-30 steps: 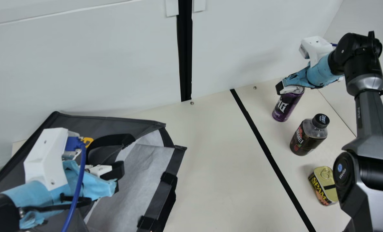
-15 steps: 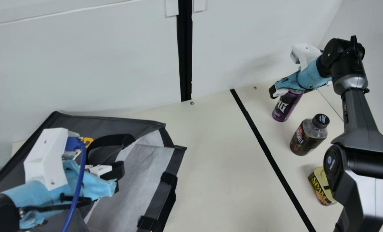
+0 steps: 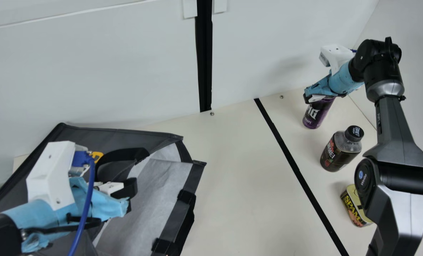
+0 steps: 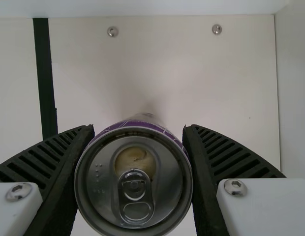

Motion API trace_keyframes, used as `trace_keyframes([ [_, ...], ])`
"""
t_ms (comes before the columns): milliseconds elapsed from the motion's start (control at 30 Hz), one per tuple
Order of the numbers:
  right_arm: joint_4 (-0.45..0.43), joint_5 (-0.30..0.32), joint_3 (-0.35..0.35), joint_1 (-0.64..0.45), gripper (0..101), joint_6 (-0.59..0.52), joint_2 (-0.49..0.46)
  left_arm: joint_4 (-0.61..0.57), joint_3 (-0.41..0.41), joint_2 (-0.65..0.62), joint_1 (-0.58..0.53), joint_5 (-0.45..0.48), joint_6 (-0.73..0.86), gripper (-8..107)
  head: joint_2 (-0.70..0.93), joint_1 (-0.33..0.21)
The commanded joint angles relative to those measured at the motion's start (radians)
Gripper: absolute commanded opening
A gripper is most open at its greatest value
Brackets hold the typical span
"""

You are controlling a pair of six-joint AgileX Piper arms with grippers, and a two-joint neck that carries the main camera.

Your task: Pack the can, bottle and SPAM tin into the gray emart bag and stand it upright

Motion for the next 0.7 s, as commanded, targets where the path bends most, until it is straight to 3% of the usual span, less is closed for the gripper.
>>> trace_keyframes([
  [0,0.007,0.0,-0.003,0.003,0,-0.011,-0.007,0.0,0.0,0.0,0.0,0.0,0.0,-8,-0.001,-0.023],
  [233,0.024,0.0,0.012,0.018,0,-0.046,-0.044,0.0,0.0,0.0,0.0,0.0,0.0,-8,-0.001,-0.023],
  [667,0.056,0.0,0.102,0.056,0,-0.078,-0.153,0.0,0.0,0.0,0.0,0.0,0.0,-8,-0.001,-0.023],
])
